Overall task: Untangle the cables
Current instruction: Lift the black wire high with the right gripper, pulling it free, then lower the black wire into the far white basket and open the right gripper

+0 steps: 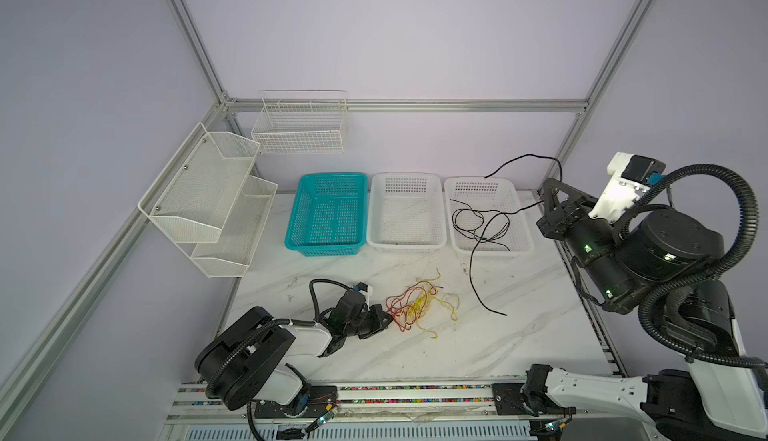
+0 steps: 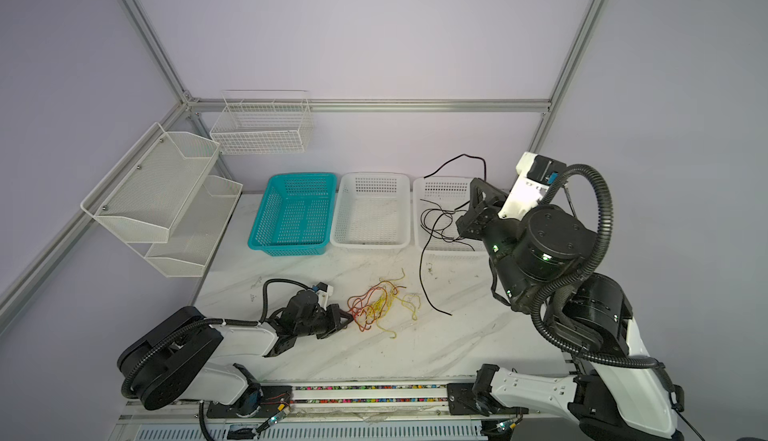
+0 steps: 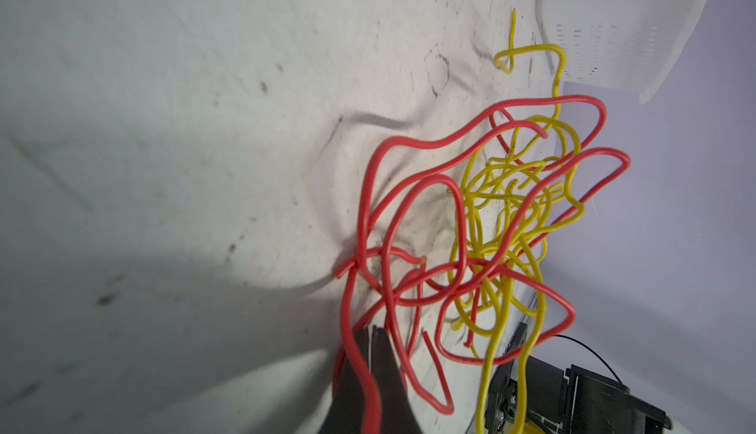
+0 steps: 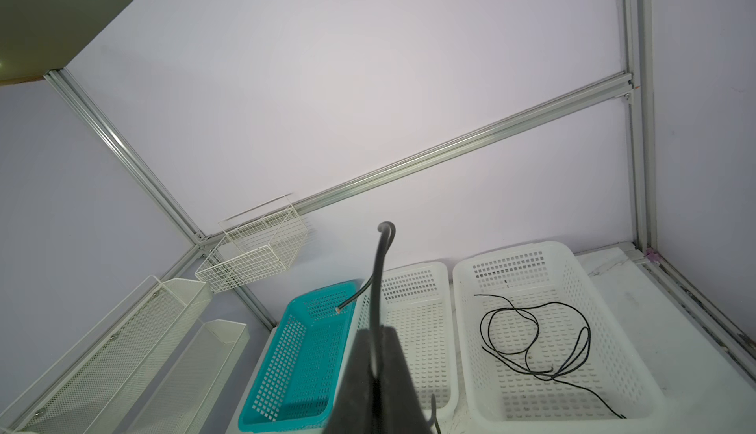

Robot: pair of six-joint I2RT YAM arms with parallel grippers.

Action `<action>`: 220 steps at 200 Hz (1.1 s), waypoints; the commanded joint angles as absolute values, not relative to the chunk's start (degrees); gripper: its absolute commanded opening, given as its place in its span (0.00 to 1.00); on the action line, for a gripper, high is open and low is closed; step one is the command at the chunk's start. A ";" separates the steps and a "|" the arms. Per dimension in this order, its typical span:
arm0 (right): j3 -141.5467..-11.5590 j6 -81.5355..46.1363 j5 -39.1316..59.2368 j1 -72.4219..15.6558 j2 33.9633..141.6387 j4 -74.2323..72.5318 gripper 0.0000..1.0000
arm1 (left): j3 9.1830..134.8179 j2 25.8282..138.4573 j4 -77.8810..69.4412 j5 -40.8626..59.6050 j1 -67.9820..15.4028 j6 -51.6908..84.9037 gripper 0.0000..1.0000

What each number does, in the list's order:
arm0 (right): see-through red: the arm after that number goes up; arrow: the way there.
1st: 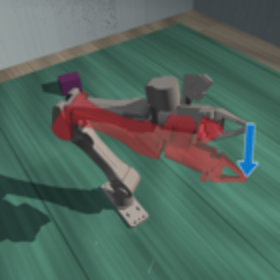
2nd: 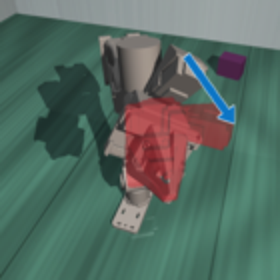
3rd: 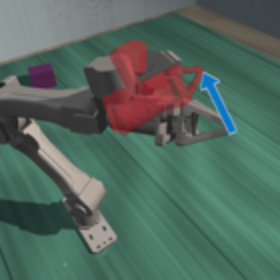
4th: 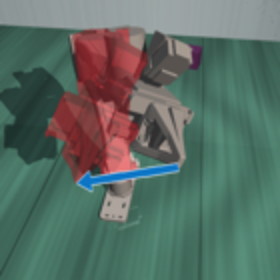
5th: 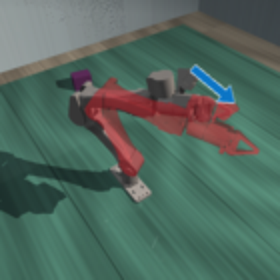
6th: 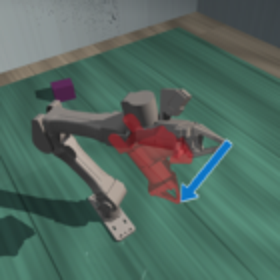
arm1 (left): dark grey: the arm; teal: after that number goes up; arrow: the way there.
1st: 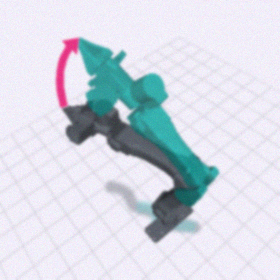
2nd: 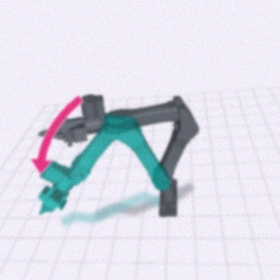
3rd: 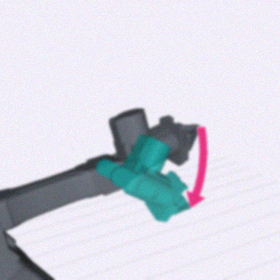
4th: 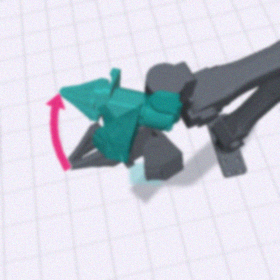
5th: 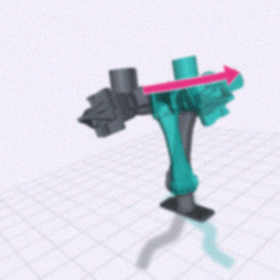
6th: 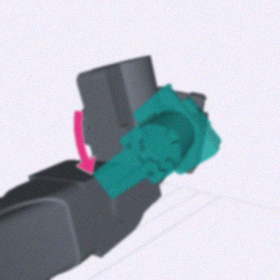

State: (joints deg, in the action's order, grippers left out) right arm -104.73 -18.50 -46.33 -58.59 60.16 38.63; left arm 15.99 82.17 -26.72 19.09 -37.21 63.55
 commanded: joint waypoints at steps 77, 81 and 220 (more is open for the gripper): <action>-117.60 -1.66 -54.05 -55.74 75.24 27.35 0.00 | 15.76 82.86 -21.49 18.79 -37.44 63.68 0.00; -117.84 -1.74 -52.48 -54.44 75.68 26.83 0.00 | 15.85 82.88 -21.43 18.76 -37.46 63.59 0.00; -122.51 -14.55 -21.54 -15.74 96.16 23.49 0.00 | 19.34 75.79 -11.79 16.63 -37.48 61.44 0.00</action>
State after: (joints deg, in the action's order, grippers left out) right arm -123.85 -10.44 -27.33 -18.55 94.24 25.15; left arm 16.99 76.86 -16.73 17.85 -37.21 62.37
